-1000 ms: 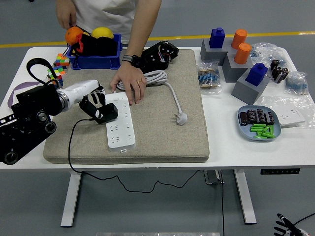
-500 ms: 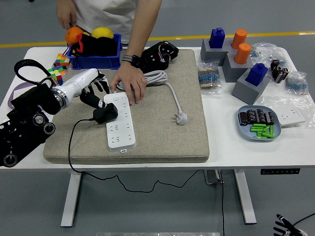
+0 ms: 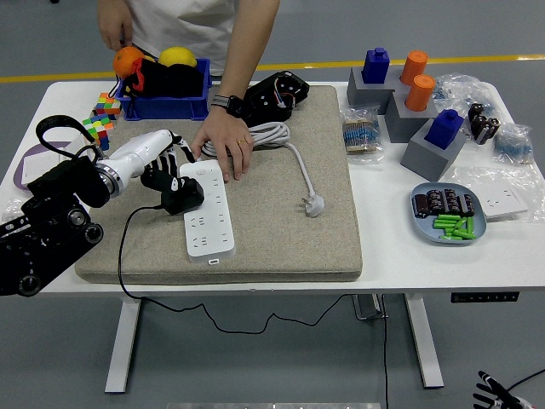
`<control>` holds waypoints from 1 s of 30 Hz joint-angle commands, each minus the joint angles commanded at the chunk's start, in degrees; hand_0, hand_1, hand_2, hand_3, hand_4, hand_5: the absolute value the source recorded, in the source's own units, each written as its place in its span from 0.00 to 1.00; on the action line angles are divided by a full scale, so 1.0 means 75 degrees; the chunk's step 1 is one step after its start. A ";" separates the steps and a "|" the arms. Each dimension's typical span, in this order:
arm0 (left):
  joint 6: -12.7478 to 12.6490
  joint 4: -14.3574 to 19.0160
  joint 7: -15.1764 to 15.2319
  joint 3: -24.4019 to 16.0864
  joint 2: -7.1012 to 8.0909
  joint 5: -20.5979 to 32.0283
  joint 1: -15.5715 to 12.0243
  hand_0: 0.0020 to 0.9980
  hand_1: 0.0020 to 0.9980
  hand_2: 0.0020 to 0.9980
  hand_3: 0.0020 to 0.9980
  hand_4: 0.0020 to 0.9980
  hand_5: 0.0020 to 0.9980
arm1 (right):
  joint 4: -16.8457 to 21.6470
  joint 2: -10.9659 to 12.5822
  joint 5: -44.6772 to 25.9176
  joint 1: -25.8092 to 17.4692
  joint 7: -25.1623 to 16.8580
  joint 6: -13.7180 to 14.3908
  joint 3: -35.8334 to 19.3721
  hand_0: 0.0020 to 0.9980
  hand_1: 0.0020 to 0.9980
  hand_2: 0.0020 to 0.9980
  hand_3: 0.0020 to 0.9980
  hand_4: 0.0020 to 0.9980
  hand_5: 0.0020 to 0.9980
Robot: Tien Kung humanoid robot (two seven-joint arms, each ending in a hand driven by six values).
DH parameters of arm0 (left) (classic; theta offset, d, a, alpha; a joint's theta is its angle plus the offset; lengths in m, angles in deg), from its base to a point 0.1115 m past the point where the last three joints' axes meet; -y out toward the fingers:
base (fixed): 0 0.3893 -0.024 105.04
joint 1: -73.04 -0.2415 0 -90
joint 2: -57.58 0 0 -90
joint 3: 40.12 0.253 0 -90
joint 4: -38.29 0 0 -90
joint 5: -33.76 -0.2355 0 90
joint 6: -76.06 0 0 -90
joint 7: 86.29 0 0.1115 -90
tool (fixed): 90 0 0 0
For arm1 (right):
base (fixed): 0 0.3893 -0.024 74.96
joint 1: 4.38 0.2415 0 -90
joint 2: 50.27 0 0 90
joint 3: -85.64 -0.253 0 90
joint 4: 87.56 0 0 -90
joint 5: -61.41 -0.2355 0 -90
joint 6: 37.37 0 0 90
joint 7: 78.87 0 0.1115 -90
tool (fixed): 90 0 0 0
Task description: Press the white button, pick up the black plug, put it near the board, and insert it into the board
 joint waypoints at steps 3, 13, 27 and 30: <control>0.0002 -0.0021 0.0002 0.0070 -0.0020 0.0016 0.0017 0.19 0.27 0.30 0.56 0.66 0.00 | 0.0000 0.0003 -0.0007 0.0005 -0.0005 -0.0001 0.0019 0.81 0.71 0.69 0.65 0.76 0.58; 0.0108 -0.0077 -0.0053 0.0345 -0.0045 0.0130 0.0071 0.18 0.26 0.29 0.56 0.70 0.00 | 0.0000 0.0007 -0.0019 0.0015 0.0000 -0.0001 0.0004 0.81 0.71 0.69 0.65 0.76 0.57; 0.0136 -0.0056 -0.0076 0.0534 -0.0114 0.0161 0.0078 0.18 0.26 0.29 0.56 0.69 0.00 | 0.0000 0.0006 -0.0045 0.0006 -0.0004 -0.0008 0.0048 0.81 0.71 0.69 0.65 0.76 0.57; 0.0169 -0.0006 -0.0106 0.0521 -0.0108 0.0163 0.0093 0.18 0.26 0.29 0.56 0.69 0.00 | 0.0000 0.0007 -0.0041 0.0007 0.0001 -0.0005 0.0043 0.81 0.71 0.69 0.65 0.76 0.57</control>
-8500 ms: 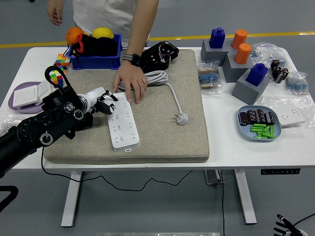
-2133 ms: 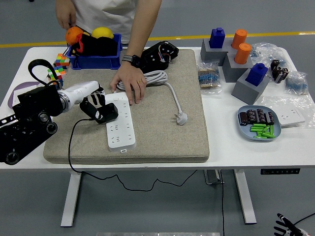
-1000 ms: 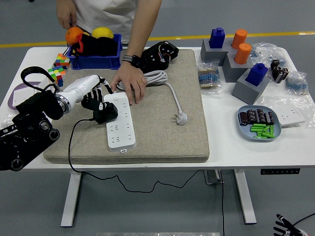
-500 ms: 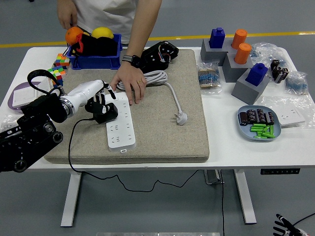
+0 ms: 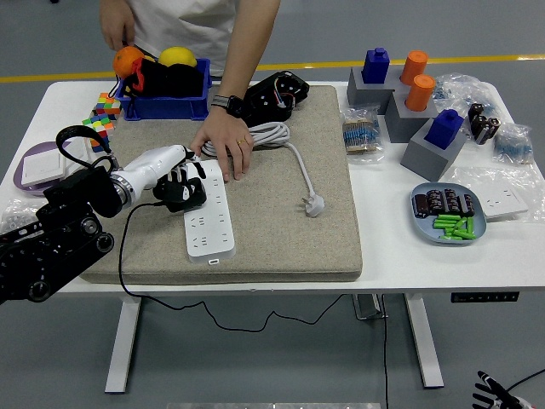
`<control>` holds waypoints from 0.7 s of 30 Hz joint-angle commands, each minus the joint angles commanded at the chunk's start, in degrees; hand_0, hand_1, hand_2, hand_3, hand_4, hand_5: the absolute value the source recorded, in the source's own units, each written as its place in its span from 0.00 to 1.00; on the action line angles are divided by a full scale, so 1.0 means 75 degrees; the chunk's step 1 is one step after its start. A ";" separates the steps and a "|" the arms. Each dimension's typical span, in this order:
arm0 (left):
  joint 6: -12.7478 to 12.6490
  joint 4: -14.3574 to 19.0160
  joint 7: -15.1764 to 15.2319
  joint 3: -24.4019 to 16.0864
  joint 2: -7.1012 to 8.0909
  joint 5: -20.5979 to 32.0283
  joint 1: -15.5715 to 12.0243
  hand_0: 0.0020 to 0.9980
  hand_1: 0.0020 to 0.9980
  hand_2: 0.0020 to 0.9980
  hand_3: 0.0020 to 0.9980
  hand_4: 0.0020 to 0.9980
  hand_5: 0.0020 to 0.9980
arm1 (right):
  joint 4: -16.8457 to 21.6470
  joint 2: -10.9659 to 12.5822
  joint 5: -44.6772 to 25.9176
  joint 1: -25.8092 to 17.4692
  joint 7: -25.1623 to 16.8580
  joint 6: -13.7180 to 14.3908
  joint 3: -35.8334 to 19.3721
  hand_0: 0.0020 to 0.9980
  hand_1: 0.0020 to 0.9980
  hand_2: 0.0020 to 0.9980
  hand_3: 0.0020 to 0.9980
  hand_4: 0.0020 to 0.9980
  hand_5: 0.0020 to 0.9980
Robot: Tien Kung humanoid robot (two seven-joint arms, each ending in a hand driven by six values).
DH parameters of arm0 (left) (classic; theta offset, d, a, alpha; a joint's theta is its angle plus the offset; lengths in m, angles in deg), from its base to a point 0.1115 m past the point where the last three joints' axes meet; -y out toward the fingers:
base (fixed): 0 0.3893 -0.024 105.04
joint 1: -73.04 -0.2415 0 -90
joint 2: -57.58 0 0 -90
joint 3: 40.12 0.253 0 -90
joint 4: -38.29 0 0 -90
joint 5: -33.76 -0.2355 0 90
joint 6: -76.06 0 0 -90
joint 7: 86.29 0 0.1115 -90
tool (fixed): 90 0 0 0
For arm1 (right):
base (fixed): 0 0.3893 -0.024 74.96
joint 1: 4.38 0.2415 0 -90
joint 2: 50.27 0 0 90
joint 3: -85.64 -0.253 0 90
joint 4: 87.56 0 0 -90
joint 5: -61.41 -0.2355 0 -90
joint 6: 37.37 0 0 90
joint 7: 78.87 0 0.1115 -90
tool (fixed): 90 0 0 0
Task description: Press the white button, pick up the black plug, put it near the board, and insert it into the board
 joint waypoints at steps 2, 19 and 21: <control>0.0008 0.0028 -0.0008 -0.0002 0.0008 -0.0006 0.0003 0.18 0.26 0.29 0.56 0.70 0.00 | 0.0000 -0.0003 -0.0007 0.0001 -0.0003 -0.0001 0.0006 0.81 0.71 0.69 0.65 0.76 0.57; 0.0107 -0.0016 0.0012 0.0104 -0.0006 0.0116 -0.0015 0.18 0.26 0.29 0.56 0.70 0.00 | 0.0000 -0.0006 -0.0065 -0.0002 -0.0013 0.0007 0.0131 0.81 0.71 0.69 0.65 0.76 0.57; 0.0111 0.0003 0.0018 0.0135 -0.0011 0.0146 -0.0025 0.18 0.26 0.29 0.56 0.70 0.00 | 0.0000 -0.0005 -0.0065 -0.0014 -0.0012 0.0008 0.0139 0.81 0.71 0.69 0.65 0.76 0.57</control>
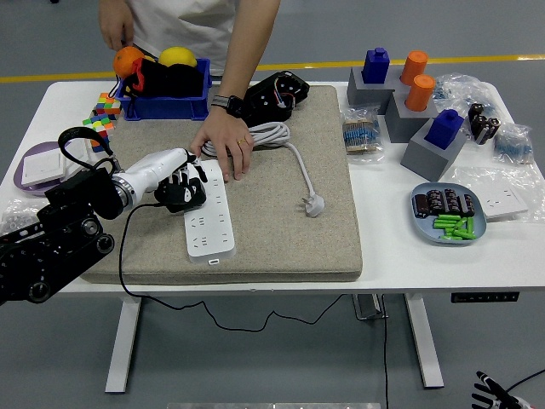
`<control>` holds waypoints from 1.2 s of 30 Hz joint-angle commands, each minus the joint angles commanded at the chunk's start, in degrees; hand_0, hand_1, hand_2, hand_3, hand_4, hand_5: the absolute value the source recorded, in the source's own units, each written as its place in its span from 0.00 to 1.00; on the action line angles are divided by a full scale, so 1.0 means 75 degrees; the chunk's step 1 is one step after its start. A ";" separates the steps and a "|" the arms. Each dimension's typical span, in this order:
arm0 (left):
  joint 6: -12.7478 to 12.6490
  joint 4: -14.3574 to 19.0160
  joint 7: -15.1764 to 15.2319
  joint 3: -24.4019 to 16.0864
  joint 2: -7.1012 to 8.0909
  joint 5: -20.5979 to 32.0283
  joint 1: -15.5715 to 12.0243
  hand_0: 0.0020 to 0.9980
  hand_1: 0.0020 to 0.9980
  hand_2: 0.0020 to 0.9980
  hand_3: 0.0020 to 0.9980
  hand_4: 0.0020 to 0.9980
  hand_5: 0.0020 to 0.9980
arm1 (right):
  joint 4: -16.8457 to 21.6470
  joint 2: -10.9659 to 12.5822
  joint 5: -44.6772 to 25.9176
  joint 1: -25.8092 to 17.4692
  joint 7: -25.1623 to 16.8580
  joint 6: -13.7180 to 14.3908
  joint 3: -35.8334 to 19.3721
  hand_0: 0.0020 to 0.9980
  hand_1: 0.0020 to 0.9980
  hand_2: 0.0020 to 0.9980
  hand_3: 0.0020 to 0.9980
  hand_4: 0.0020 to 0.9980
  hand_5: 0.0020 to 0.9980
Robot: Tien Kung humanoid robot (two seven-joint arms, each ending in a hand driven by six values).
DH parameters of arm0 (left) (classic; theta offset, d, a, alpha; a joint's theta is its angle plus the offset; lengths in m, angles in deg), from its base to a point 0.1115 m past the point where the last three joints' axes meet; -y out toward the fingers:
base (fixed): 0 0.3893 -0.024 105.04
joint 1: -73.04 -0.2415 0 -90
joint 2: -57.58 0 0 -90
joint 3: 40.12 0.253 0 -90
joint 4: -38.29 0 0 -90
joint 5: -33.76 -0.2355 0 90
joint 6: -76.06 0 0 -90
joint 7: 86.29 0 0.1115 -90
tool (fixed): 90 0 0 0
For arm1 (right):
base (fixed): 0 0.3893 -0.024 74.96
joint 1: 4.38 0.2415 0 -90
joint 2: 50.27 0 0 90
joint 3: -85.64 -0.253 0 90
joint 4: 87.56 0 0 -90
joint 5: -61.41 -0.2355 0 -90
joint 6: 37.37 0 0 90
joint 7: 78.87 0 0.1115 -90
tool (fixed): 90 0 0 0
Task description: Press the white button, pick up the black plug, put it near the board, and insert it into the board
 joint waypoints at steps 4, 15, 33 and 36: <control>0.0041 0.0087 -0.0050 0.0036 -0.0007 0.0036 0.0004 0.18 0.26 0.29 0.56 0.70 0.00 | 0.0000 0.0004 0.0006 0.0003 -0.0004 0.0004 -0.0007 0.81 0.71 0.69 0.65 0.76 0.57; 0.0116 0.0104 -0.0100 0.0128 0.0020 0.0105 0.0046 0.18 0.26 0.29 0.56 0.70 0.00 | 0.0000 -0.0008 0.0011 0.0002 -0.0021 0.0012 -0.0051 0.81 0.71 0.69 0.65 0.76 0.57; 0.0027 0.1101 -0.0039 -0.1659 0.0170 -0.0161 -0.0254 0.18 0.26 0.29 0.56 0.71 0.00 | 0.0000 -0.0021 0.0015 -0.0007 -0.0033 0.0023 -0.0073 0.81 0.71 0.69 0.65 0.76 0.57; -0.0105 0.0849 0.0091 -0.2154 0.0147 -0.0144 -0.0424 0.18 0.26 0.29 0.56 0.71 0.00 | 0.0000 -0.0022 0.0022 -0.0006 -0.0037 0.0025 -0.0079 0.81 0.71 0.69 0.65 0.76 0.57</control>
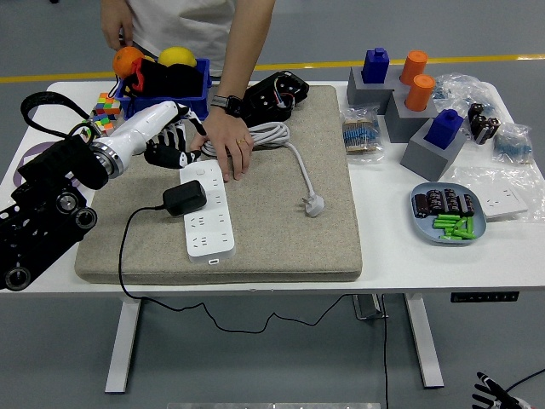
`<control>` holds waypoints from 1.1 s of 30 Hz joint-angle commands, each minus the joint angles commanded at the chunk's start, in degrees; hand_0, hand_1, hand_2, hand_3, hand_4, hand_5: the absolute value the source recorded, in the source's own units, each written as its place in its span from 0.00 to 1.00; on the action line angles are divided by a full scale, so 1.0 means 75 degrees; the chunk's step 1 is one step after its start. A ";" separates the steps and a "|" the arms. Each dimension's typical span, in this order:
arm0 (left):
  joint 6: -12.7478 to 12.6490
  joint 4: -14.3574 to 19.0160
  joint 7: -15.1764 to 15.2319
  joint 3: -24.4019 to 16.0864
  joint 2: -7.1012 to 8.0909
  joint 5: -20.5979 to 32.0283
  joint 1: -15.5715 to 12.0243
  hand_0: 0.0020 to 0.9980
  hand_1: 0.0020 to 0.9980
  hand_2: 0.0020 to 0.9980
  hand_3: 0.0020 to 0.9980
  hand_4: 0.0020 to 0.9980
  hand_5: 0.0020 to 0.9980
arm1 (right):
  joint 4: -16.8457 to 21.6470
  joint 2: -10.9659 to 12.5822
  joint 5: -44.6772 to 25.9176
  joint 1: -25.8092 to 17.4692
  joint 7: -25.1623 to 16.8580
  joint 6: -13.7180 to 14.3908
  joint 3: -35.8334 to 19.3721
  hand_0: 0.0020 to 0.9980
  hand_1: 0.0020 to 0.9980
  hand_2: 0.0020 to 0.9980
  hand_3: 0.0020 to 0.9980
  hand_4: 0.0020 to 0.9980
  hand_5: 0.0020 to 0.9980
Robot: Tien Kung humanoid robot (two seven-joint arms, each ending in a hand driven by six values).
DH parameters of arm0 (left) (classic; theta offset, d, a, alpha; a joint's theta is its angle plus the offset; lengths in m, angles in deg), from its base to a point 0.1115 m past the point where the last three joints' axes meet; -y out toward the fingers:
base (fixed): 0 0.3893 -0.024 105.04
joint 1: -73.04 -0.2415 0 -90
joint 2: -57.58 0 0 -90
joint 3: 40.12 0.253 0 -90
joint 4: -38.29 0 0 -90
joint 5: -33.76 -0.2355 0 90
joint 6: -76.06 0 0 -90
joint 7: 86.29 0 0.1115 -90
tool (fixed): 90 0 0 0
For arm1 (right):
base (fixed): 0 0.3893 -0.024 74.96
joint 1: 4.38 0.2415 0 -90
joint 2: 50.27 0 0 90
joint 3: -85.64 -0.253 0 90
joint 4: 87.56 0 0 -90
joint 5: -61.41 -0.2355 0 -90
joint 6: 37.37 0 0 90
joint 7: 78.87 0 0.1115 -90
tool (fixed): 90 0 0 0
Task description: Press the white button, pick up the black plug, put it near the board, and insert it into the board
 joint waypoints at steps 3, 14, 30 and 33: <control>-0.0081 -0.0362 0.0046 -0.0653 -0.0040 -0.0061 -0.0274 0.18 0.26 0.29 0.56 0.71 0.00 | 0.0000 -0.0001 0.0008 -0.0009 -0.0005 0.0001 -0.0009 0.81 0.71 0.69 0.65 0.76 0.57; -0.0013 -0.1161 -0.0114 -0.2958 -0.0459 -0.0477 -0.1140 0.55 0.59 0.53 0.60 0.75 0.00 | 0.0000 0.0012 0.0017 -0.0024 -0.0022 -0.0004 -0.0011 0.81 0.71 0.69 0.65 0.76 0.57; 0.0003 -0.1474 -0.0166 -0.4623 -0.1100 -0.0558 -0.1708 0.71 0.70 0.63 0.61 0.76 0.00 | 0.0000 0.0023 0.0010 -0.0047 -0.0044 -0.0017 -0.0012 0.81 0.71 0.69 0.65 0.76 0.57; 0.0020 -0.1495 -0.0183 -0.4686 -0.1149 -0.0543 -0.1799 0.71 0.70 0.63 0.61 0.76 0.00 | 0.0000 0.0009 -0.0013 -0.0060 -0.0041 -0.0021 0.0034 0.81 0.71 0.69 0.65 0.76 0.57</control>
